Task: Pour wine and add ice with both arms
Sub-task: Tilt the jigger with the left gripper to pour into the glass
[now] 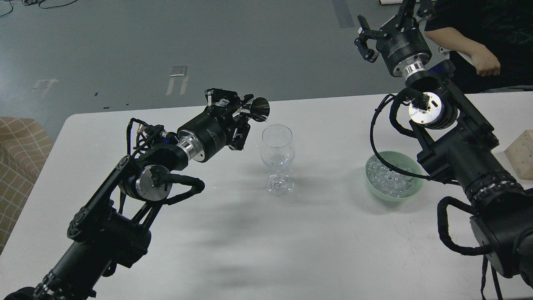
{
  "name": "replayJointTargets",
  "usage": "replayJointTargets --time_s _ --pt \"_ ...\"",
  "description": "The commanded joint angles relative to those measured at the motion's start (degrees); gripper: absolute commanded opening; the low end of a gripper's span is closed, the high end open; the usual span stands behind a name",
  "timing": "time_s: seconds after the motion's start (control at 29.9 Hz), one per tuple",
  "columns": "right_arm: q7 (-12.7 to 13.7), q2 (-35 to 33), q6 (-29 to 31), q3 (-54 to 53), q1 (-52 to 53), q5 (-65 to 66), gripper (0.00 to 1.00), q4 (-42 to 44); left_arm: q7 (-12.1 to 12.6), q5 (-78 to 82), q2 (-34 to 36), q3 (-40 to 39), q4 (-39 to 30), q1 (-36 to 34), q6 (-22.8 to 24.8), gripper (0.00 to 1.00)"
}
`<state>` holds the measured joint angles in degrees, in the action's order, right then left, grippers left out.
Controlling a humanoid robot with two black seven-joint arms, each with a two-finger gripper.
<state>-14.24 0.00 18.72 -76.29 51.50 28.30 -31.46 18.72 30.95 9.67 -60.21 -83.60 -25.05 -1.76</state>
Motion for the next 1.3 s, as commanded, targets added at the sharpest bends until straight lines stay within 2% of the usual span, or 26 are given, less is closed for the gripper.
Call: replayJointTargets --time_s 0.0,0.37,0.5,0.67,1.27 --pt "0.0 0.0 0.0 0.0 0.0 0.0 1.0 0.0 -0.7 1.5 0.0 0.0 -0.2 -0.1 0.6 0.0" --pt "0.0 0.0 0.0 0.0 0.0 0.0 1.0 0.0 -2.1 2.4 0.4 0.1 -0.2 -0.2 1.4 0.0" --pt "0.0 0.0 0.0 0.0 0.0 0.0 1.0 0.0 -2.9 3.6 0.7 0.0 -0.2 -0.1 3.7 0.0" --pt "0.0 0.0 0.0 0.0 -0.1 0.0 1.0 0.0 -3.2 4.3 0.7 0.0 -0.2 -0.2 4.2 0.0" --pt "0.0 0.0 0.0 0.0 0.0 0.0 1.0 0.0 -7.6 12.8 0.3 0.1 -0.3 -0.2 5.9 0.0"
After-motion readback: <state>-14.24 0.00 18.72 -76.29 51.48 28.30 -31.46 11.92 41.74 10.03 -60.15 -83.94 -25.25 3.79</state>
